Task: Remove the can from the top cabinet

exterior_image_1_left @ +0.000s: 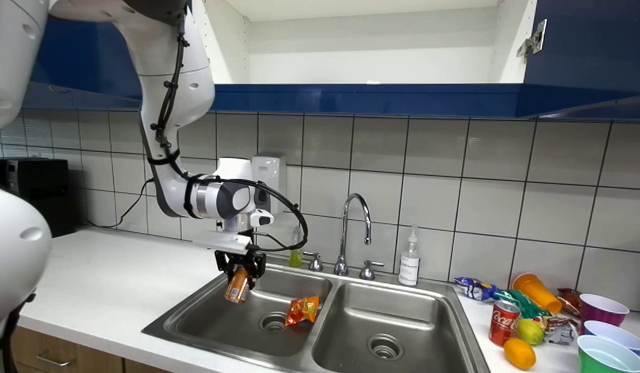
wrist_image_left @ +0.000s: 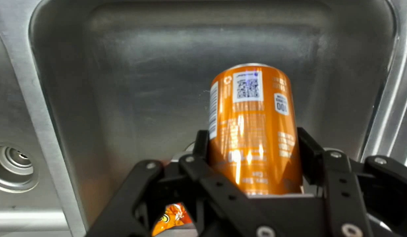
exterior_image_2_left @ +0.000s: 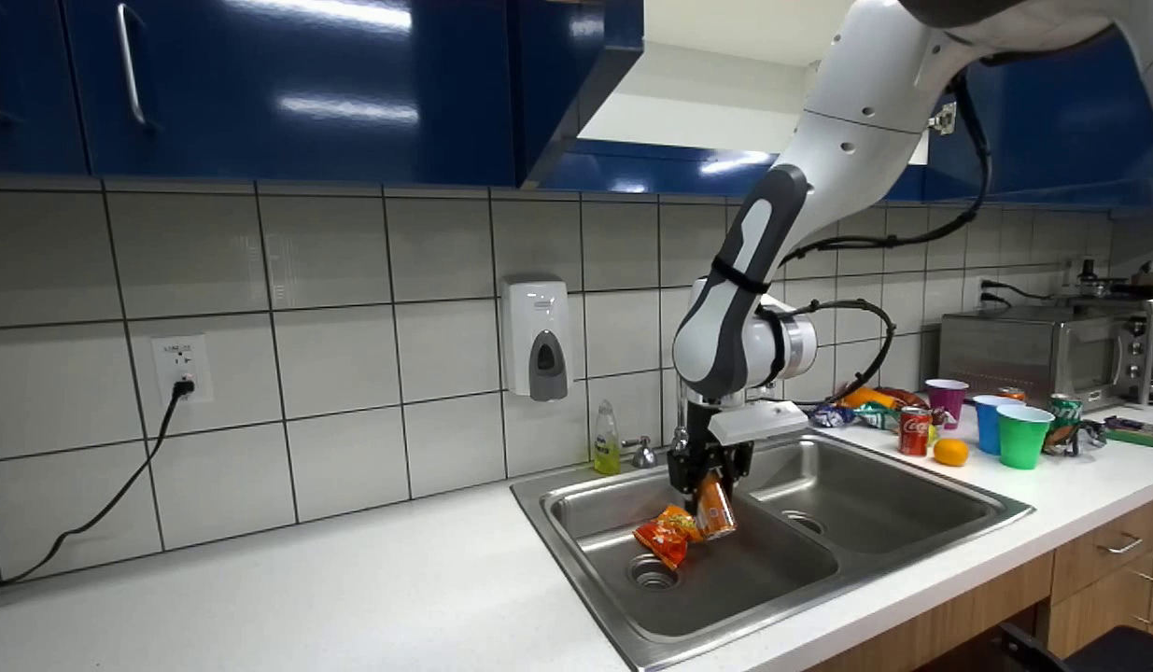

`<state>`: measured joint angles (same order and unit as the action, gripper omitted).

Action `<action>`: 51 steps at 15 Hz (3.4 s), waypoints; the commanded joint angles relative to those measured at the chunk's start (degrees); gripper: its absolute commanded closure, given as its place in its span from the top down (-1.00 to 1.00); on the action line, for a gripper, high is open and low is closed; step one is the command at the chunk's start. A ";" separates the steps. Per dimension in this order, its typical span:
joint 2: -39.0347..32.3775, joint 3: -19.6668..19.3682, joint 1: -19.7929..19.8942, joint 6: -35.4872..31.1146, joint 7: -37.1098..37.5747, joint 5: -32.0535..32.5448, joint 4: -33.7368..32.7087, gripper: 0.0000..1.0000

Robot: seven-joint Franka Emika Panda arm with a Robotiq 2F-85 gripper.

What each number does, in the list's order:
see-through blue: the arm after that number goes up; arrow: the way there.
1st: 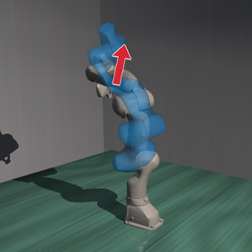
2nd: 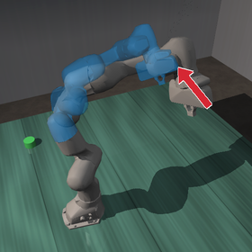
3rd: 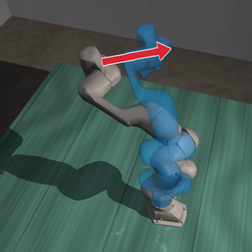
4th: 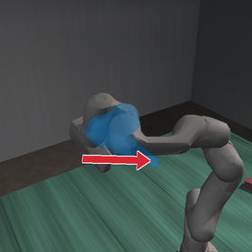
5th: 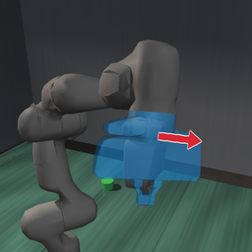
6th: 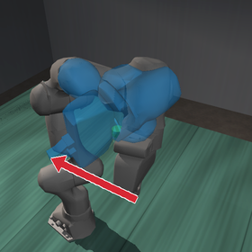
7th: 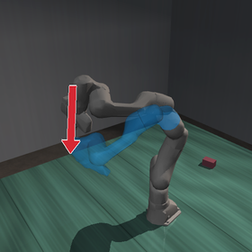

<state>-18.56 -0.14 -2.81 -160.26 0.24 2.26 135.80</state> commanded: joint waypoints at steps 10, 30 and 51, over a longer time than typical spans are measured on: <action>-5.24 0.18 0.20 -0.80 -0.47 0.15 -3.65 0.28; -5.24 0.18 0.19 -0.80 -0.46 0.15 -3.65 0.28; -15.71 -6.51 -6.41 -21.07 -0.24 3.13 -4.03 -0.22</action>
<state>-33.17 -5.58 -8.04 -178.69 -0.19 5.16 132.19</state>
